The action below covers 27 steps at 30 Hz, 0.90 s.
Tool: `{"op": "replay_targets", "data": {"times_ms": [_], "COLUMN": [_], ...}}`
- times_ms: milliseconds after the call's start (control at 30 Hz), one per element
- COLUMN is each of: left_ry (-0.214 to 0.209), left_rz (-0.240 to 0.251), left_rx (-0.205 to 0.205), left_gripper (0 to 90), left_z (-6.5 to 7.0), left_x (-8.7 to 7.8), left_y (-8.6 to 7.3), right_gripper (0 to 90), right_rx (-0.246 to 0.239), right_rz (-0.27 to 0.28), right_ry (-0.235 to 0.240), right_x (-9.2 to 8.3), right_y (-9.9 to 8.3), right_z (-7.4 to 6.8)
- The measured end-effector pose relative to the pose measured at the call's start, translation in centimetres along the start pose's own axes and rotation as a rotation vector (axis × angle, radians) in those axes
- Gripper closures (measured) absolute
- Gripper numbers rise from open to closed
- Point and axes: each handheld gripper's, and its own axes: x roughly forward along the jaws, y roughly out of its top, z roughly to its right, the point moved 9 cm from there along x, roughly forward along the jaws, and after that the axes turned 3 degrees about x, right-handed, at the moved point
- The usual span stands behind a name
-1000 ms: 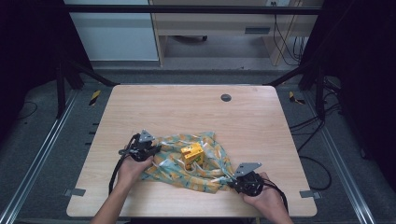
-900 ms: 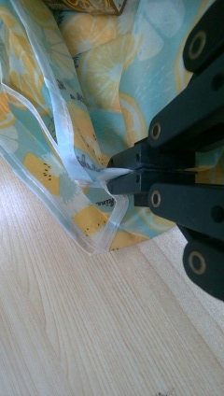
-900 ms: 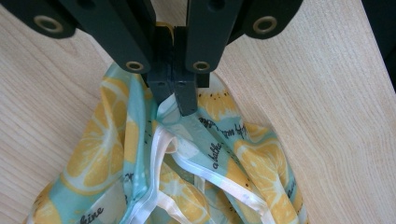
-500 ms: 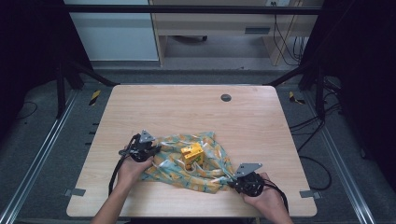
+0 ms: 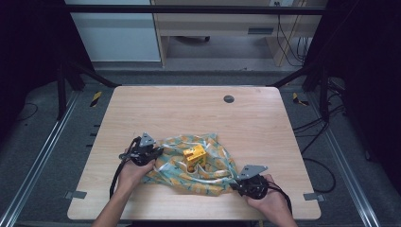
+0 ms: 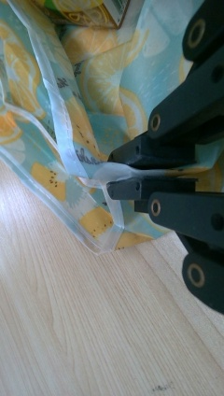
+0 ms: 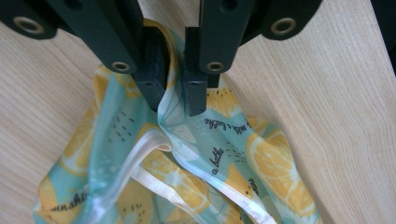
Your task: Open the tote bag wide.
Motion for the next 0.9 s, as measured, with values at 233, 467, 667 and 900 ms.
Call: {"op": "replay_targets", "data": {"times_ms": [233,467,667,900], "left_ry": [0.007,0.028,0.029,0.058], "left_rz": [0.027,0.054,0.136,0.187], "left_rx": [0.014,0.029,0.028,0.007], "left_gripper": [76.8,62.5,40.2,22.0], "left_z": [0.4,0.9,1.5,0.9], "left_x": [-0.4,-1.1,-3.2,-6.4], "left_y": [0.5,1.0,2.3,2.6], "right_gripper": [69.4,47.4,21.6,9.0], "right_rx": [-0.01,-0.019,-0.024,0.042], "right_rz": [0.043,0.092,0.209,0.35], "right_ry": [-0.013,-0.032,-0.039,-0.118], "right_x": [-0.2,-0.5,-2.2,-5.8], "right_y": [0.8,1.7,4.0,5.3], "right_z": [-0.2,-0.4,-0.9,1.6]}}
